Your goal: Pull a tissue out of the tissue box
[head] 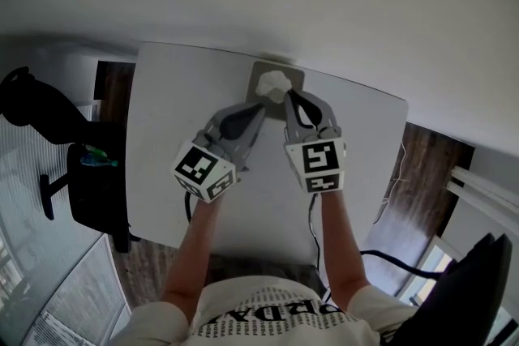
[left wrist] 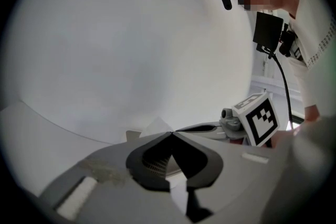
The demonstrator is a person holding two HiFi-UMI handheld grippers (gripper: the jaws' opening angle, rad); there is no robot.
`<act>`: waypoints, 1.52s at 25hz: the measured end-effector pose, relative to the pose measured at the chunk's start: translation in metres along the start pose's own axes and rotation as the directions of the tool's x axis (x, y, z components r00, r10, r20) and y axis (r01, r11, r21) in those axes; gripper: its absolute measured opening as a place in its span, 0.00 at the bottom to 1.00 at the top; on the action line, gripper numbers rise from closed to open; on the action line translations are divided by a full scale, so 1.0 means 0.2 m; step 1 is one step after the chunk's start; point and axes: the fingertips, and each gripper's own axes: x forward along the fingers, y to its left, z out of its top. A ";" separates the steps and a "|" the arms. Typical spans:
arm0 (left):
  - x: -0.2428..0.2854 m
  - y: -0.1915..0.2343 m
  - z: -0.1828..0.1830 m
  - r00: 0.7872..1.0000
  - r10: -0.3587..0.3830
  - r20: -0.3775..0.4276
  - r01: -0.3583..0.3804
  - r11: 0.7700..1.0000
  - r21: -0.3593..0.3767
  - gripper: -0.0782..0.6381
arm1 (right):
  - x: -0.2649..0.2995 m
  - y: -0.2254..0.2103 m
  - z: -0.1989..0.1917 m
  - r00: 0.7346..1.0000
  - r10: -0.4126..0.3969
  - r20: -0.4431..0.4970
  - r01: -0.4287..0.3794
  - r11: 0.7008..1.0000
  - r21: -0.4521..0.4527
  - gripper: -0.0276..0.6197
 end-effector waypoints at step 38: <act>-0.43 -0.72 0.56 0.991 -0.090 0.096 0.076 0.988 0.132 0.10 | -0.76 0.21 0.52 0.992 -0.009 0.128 0.014 0.999 -0.038 0.06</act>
